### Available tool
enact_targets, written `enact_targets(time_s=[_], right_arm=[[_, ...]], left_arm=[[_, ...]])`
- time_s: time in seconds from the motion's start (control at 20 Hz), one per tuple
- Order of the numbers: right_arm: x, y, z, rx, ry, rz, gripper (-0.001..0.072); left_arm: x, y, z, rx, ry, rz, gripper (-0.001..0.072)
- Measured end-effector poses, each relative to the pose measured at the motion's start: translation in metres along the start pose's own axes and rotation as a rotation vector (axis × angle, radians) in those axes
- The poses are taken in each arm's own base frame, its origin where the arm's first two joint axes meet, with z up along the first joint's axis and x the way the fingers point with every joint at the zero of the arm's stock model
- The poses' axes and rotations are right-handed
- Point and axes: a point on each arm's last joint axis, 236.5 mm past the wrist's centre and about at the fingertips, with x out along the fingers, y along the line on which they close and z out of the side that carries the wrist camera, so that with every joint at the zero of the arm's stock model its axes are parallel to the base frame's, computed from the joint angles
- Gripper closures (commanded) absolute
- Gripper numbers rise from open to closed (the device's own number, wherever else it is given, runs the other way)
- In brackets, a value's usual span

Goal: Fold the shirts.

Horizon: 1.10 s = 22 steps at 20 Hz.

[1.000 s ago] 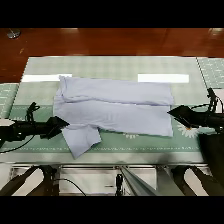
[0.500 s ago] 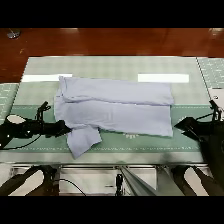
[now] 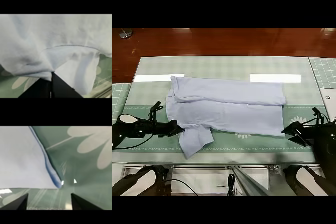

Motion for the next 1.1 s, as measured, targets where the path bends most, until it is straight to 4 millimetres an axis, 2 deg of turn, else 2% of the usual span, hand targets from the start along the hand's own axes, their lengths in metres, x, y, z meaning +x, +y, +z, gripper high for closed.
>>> enact_targets(time_s=[0.15, 0.3, 0.35, 0.4, 0.45, 0.6, 0.75, 0.85, 1.1], right_arm=[[0.015, 0.014, 0.004, -0.028, 0.017, 0.020, 0.0108], [0.021, 0.030, 0.018, -0.057, -0.018, 0.029, 0.0110], [0.022, 0.034, 0.024, -0.065, -0.031, 0.030, 0.0276], [0.023, 0.035, 0.030, -0.077, -0.047, 0.021, 0.0582], [0.025, 0.034, 0.034, -0.092, -0.053, 0.005, 0.0692], [0.027, 0.048, 0.031, -0.141, -0.025, 0.028, 0.0692], [0.017, 0.062, 0.041, -0.196, -0.043, 0.034, 0.0692], [0.003, 0.075, 0.058, -0.230, -0.086, 0.040, 0.0692], [-0.031, 0.117, 0.111, -0.259, -0.207, 0.080, 0.0692]], left_arm=[[0.000, 0.000, 0.000, 0.000, 0.000, 0.000, 0.0685], [0.000, 0.000, 0.000, -0.002, 0.000, -0.001, 0.0685], [0.000, 0.000, 0.000, -0.002, 0.001, -0.001, 0.0685], [0.000, 0.000, 0.000, -0.005, 0.001, -0.001, 0.0684], [0.000, 0.000, 0.000, -0.005, 0.001, -0.001, 0.0685], [-0.001, -0.002, 0.002, -0.001, -0.002, -0.002, 0.0685], [-0.013, -0.012, 0.015, 0.058, -0.018, -0.019, 0.0685], [-0.029, -0.025, 0.037, 0.093, -0.065, -0.043, 0.0685], [-0.069, -0.055, 0.111, 0.114, -0.196, -0.065, 0.0685]])
